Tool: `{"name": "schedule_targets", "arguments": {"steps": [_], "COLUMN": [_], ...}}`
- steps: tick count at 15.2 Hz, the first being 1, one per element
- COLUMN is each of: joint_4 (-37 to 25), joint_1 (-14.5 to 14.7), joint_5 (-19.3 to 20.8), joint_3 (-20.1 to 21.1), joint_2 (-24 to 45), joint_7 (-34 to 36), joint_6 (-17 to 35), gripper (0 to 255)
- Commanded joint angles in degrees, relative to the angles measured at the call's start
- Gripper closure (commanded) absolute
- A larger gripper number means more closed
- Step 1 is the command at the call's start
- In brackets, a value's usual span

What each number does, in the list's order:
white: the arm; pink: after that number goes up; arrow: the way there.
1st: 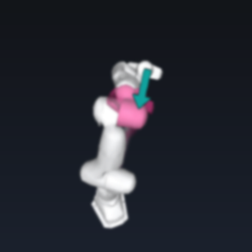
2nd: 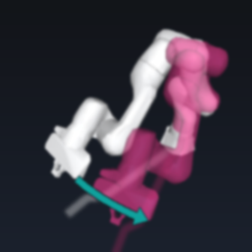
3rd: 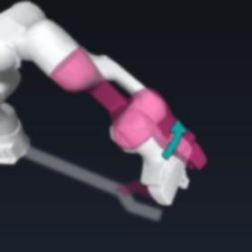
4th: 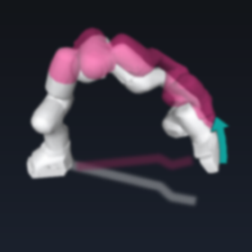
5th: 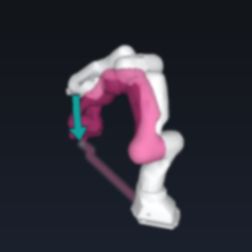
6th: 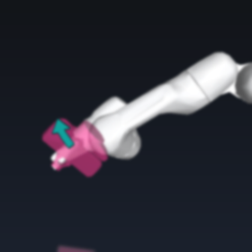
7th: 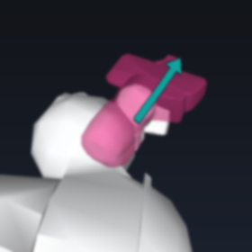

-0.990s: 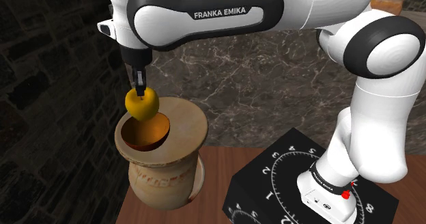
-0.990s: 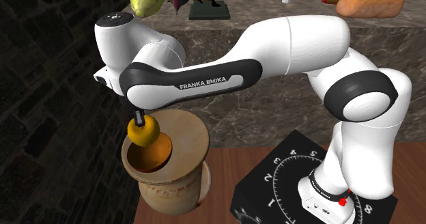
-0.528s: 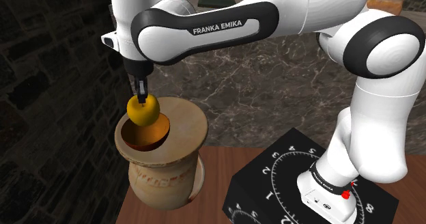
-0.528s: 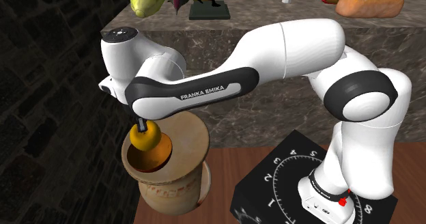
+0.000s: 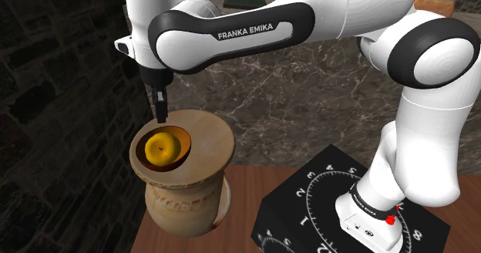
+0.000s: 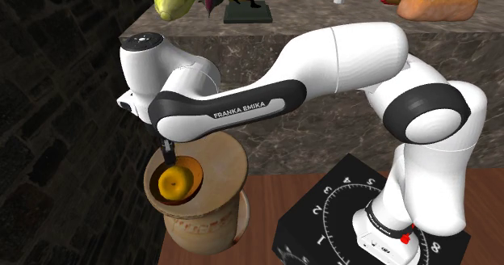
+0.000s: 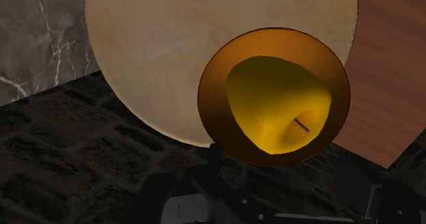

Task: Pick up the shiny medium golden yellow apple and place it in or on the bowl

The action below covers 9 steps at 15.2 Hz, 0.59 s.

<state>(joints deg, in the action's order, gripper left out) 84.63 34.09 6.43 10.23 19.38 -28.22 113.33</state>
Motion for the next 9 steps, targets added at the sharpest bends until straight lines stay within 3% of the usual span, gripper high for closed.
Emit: {"name": "schedule_targets", "arguments": {"steps": [1, 3, 7, 9], "joint_4": [0.0, 0.0, -5.0, -5.0], "joint_1": [0.0, 0.0, 0.2, 0.2], "joint_5": [0.0, 0.0, -0.4, -0.4], "joint_3": [0.0, 0.0, 0.2, 0.2], "joint_2": [0.0, 0.0, -1.5, -1.5], "joint_7": [0.0, 0.0, -0.3, -0.3], "joint_6": [0.0, 0.0, -6.5, -6.5], "gripper": [0, 0, 0, 0]}}
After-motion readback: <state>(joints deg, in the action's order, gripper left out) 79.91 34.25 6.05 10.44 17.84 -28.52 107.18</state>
